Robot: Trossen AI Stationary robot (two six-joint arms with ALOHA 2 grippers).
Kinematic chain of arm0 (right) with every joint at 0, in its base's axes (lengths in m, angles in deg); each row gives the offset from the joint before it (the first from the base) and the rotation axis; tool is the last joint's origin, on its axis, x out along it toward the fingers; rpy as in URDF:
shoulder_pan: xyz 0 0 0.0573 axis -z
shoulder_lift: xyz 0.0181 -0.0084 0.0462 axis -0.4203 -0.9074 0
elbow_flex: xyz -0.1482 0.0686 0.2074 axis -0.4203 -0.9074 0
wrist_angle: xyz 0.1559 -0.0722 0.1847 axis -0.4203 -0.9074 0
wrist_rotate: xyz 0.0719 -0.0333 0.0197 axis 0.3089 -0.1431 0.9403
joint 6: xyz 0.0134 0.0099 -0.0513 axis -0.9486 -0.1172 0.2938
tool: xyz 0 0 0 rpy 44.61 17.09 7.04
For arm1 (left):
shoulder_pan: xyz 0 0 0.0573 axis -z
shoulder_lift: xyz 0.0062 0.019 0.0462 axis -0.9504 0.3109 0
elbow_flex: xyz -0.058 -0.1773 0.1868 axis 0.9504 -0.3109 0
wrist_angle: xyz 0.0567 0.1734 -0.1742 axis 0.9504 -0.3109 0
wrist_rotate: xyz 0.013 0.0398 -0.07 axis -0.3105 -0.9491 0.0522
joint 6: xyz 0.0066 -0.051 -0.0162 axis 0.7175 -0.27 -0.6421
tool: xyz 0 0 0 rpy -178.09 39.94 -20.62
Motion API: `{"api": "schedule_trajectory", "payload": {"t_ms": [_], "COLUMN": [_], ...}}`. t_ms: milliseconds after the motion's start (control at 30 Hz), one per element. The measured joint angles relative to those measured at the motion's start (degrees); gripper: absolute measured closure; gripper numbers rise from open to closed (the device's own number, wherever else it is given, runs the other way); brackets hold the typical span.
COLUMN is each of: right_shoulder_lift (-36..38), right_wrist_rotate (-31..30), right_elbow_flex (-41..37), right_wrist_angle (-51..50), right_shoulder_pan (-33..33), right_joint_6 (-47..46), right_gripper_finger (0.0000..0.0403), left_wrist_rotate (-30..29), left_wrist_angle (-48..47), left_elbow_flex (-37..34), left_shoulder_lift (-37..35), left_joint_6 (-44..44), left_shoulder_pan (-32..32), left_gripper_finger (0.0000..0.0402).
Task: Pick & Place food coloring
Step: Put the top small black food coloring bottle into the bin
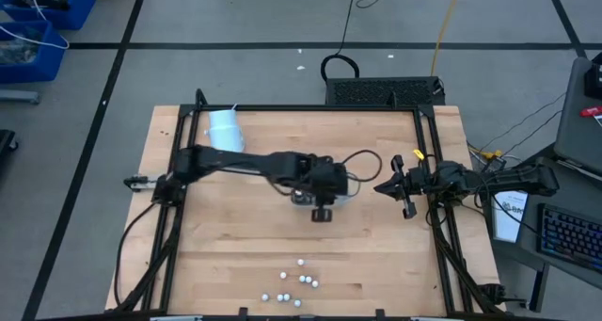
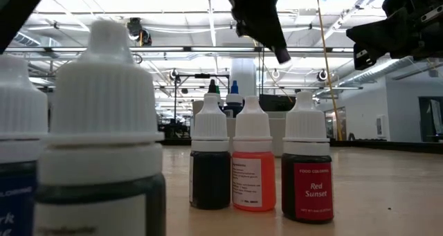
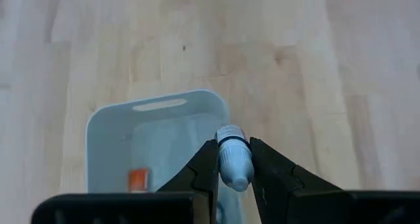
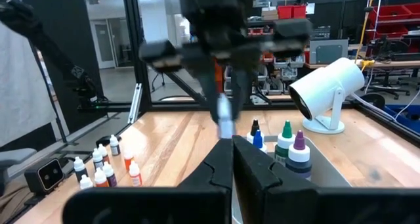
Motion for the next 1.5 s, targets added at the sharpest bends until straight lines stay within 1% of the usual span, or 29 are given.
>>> {"api": "schedule_trajectory", "payload": {"t_ms": [133,267,367,500,767,867,1300,1500], "right_shoulder_lift": [0.0,0.0,0.0,0.0,0.02,0.02,0.0,-0.09], "right_wrist_rotate": [0.06,0.09,0.11,0.11,0.13,0.11,0.12,0.11], "right_elbow_flex": [0.01,0.0,-0.01,0.0,0.01,0.0,0.01,0.01], "right_wrist_angle": [-0.08,-0.08,-0.08,-0.05,0.31,0.33,-0.05,0.09], "right_shoulder_pan": [0.0,-0.01,0.0,-0.01,0.01,0.01,0.0,-0.01], "right_joint_6": [0.08,0.5,1.16,1.64,1.86,2.27,2.7,2.71], "right_gripper_finger": [0.0403,0.0403,0.0403,0.0403,0.0403,0.0403,0.0403,0.0403], "left_wrist_rotate": [1.52,1.57,1.55,1.6,2.16,2.14,1.53,1.52], "left_wrist_angle": [-3.53,-5.41,-7.05,-6.77,-6.97,-6.08,-7.49,-6.16], "left_elbow_flex": [6.5,8.88,8.92,8.77,8.66,8.66,8.63,8.66], "left_shoulder_lift": [5.55,8.8,9.17,9.65,14.01,14.62,18.46,19.37], "left_joint_6": [0.81,0.69,-0.15,-0.78,-0.93,-0.97,-1.86,-2.0], "left_shoulder_pan": [-1.95,-3.99,-5.19,-5.82,-5.82,-5.8,-5.82,-5.8], "left_gripper_finger": [0.0335,0.0335,0.0335,0.0335,0.0335,0.0335,0.0335,0.0335]}}
